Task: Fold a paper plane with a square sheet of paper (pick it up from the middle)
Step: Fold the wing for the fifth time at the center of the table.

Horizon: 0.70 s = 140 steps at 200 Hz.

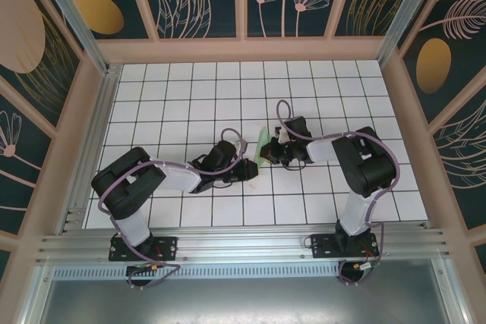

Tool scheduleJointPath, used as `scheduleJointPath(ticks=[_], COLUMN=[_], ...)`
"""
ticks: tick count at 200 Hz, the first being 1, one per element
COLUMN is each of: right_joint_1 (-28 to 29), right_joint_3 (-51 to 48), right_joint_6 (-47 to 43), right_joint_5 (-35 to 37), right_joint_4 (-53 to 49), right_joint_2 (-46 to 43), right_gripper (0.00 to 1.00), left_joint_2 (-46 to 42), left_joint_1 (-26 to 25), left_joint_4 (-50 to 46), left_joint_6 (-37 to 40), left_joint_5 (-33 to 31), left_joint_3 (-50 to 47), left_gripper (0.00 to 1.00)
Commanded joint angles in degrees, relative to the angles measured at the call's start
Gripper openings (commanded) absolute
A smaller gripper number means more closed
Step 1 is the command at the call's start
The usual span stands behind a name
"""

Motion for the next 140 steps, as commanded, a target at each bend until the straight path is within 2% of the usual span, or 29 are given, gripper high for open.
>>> scheduleJointPath(ticks=[1,140], right_joint_1=[0.40,0.33], right_joint_3=[-2.53,-1.65], right_joint_6=[-2.18,-1.90], right_joint_5=[12.61,12.61], right_joint_4=[-7.56,-7.83], right_joint_2=[4.74,6.32], right_gripper=[0.07,0.07], left_joint_2=[-0.51,4.75], left_joint_1=[-0.39,-0.38], left_joint_4=[-0.60,-9.91], left_joint_6=[-0.45,2.74], left_joint_5=[-0.95,0.94], left_joint_3=[1.63,3.61], left_gripper=[0.17,0.16])
